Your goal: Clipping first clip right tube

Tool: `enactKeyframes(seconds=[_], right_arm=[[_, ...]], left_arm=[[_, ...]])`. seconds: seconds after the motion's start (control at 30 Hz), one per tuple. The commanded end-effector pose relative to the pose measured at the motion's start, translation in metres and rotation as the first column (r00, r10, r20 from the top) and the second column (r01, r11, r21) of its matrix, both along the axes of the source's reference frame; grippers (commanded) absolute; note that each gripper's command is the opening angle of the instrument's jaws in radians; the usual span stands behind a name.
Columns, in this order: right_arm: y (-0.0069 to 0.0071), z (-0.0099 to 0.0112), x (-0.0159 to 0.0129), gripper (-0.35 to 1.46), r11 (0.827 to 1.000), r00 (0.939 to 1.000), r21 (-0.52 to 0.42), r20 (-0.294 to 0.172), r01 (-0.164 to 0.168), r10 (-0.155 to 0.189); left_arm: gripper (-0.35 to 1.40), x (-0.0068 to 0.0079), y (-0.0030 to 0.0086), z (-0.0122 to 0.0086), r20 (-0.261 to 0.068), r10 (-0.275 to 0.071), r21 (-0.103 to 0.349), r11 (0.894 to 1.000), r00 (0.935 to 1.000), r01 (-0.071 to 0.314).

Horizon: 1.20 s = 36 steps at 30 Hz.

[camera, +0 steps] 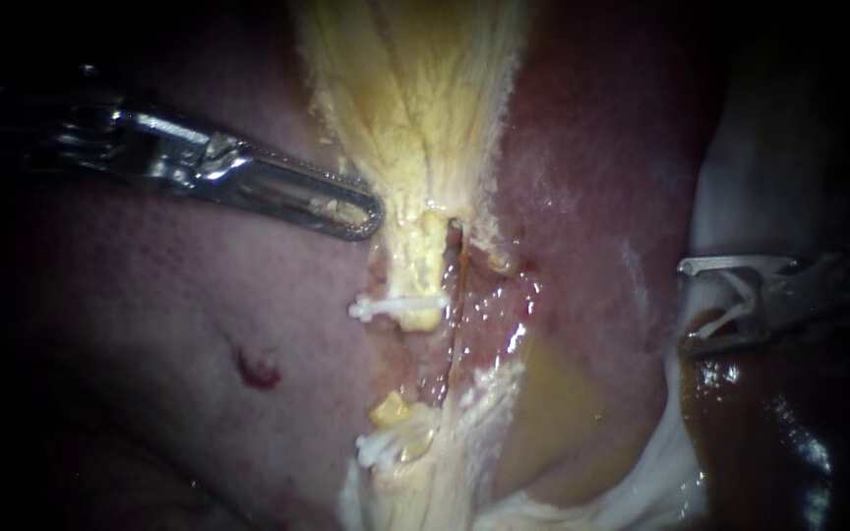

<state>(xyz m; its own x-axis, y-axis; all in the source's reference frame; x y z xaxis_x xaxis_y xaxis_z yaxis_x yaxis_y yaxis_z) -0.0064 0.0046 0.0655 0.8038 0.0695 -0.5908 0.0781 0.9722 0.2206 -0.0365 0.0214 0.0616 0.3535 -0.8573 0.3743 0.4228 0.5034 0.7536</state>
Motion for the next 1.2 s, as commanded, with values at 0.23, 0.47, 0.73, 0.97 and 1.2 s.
enactKeyframes(seconds=[0.23, 0.47, 0.73, 0.97, 1.2], right_arm=[[0.0000, -0.0001, 0.0001, 0.50, 1.000, 1.0000, 0.000, 0.000, 0.000, 0.000], [0.0000, -0.0001, 0.0001, 0.50, 1.000, 1.0000, 0.003, -0.001, 0.001, -0.001], [0.0000, -0.0002, 0.0001, 0.50, 1.000, 1.0000, 0.003, -0.001, 0.001, -0.001], [0.0000, -0.0002, 0.0002, 0.50, 1.000, 1.0000, 0.004, 0.002, 0.002, -0.002], [0.0001, -0.0004, 0.0005, 0.50, 1.000, 0.9989, 0.027, -0.047, -0.008, 0.009]], left_arm=[[-0.35, 0.0015, 0.0002, -0.0009, 0.007, 0.008, 0.005, 1.000, 0.9999, -0.008], [-0.35, 0.0039, 0.0017, -0.0037, -0.008, -0.012, 0.001, 1.000, 0.9999, 0.012], [-0.35, 0.0058, 0.0029, -0.0057, -0.008, -0.036, -0.005, 0.999, 0.9993, 0.036], [-0.35, 0.0063, 0.0028, -0.0057, -0.007, -0.034, -0.004, 0.999, 0.9994, 0.034], [-0.35, 0.0063, 0.0028, -0.0057, -0.007, -0.034, -0.005, 0.999, 0.9994, 0.034]])
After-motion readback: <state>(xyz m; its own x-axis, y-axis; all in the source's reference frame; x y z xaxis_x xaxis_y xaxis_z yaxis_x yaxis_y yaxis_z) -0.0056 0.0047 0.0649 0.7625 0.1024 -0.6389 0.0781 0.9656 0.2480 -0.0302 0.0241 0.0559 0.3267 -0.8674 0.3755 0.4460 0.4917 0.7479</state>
